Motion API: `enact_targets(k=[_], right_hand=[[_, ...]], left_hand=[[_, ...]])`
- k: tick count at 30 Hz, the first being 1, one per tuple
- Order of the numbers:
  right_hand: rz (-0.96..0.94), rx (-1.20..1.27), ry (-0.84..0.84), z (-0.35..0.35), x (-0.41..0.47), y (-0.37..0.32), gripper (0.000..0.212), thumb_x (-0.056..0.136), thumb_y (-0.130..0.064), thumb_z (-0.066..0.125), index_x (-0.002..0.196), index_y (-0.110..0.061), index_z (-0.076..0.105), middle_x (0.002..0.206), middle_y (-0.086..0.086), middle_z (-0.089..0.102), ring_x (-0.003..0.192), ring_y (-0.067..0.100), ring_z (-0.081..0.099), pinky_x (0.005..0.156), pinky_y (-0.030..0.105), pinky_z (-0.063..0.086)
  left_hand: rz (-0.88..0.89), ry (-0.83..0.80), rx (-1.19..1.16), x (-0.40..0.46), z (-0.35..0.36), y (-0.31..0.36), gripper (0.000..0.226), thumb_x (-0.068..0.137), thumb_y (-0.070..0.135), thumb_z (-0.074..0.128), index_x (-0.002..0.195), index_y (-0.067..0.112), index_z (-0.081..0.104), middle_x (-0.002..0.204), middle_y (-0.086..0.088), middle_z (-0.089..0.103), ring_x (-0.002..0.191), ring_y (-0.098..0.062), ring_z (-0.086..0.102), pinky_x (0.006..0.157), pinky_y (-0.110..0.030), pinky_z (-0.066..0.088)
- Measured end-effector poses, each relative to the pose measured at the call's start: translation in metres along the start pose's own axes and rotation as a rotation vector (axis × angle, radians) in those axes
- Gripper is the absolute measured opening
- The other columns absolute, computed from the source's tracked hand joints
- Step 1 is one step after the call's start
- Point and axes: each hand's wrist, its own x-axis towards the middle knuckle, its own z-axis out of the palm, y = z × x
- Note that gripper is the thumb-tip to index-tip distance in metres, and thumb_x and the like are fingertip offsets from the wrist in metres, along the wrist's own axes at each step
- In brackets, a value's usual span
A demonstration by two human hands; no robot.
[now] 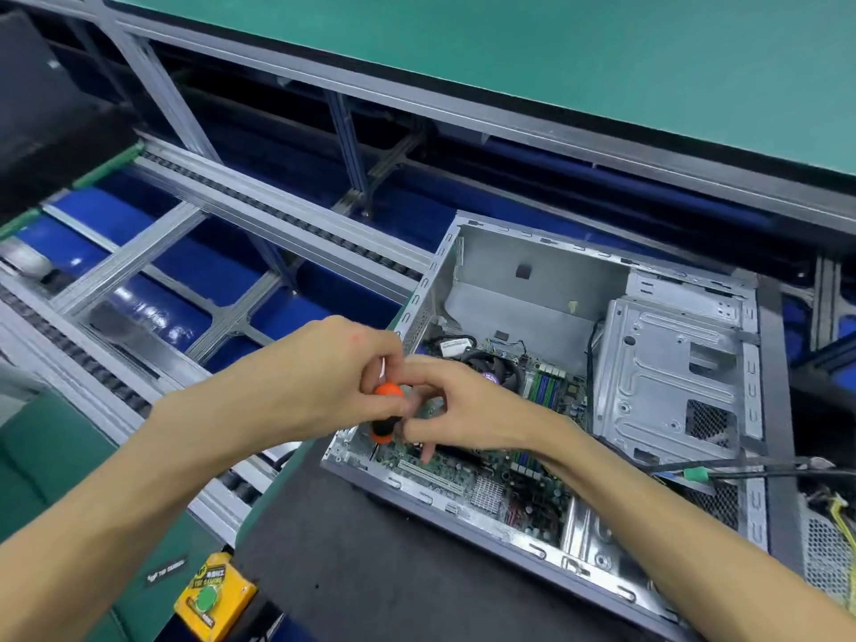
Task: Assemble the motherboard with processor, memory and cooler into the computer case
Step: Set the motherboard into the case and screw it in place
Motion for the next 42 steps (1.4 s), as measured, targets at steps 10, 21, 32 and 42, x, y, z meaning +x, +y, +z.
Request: enact_targets(k=[10, 21, 32, 42], right_hand=[[-0.050, 0.018, 0.129, 0.005, 0.006, 0.005, 0.023, 0.079, -0.019, 0.086, 0.089, -0.025, 0.066, 0.092, 0.005, 0.063, 0.074, 0.021, 0.065, 0.051, 0.039, 0.061], [-0.035, 0.065, 0.033, 0.006, 0.003, -0.002, 0.027, 0.083, 0.003, 0.076, 0.103, -0.008, 0.061, 0.101, 0.009, 0.068, 0.075, 0.030, 0.072, 0.061, 0.046, 0.062], [-0.102, -0.123, 0.063, 0.006, 0.002, -0.002, 0.033, 0.081, -0.010, 0.080, 0.109, -0.019, 0.065, 0.096, 0.000, 0.063, 0.070, 0.008, 0.058, 0.057, 0.014, 0.046], [-0.086, -0.088, 0.009, 0.002, 0.001, -0.001, 0.037, 0.075, -0.002, 0.065, 0.104, -0.026, 0.066, 0.091, -0.009, 0.060, 0.072, 0.009, 0.062, 0.055, 0.018, 0.047]], left_hand=[[-0.003, 0.005, 0.189, 0.003, 0.005, 0.003, 0.029, 0.081, 0.060, 0.059, 0.089, 0.033, 0.053, 0.070, 0.008, 0.057, 0.065, -0.007, 0.055, 0.064, -0.035, 0.052], [-0.024, -0.092, 0.300, 0.000, 0.000, -0.001, 0.035, 0.076, 0.068, 0.053, 0.092, 0.038, 0.044, 0.075, 0.010, 0.055, 0.069, -0.005, 0.055, 0.064, -0.031, 0.051], [-0.141, -0.008, 0.633, 0.001, 0.011, 0.015, 0.054, 0.088, 0.073, 0.029, 0.066, 0.024, 0.027, 0.060, 0.004, 0.041, 0.049, -0.010, 0.036, 0.047, -0.027, 0.027], [0.063, -0.110, 0.285, -0.011, -0.002, -0.001, 0.023, 0.087, 0.049, 0.059, 0.097, 0.035, 0.045, 0.080, 0.013, 0.052, 0.072, -0.010, 0.058, 0.068, -0.034, 0.051]])
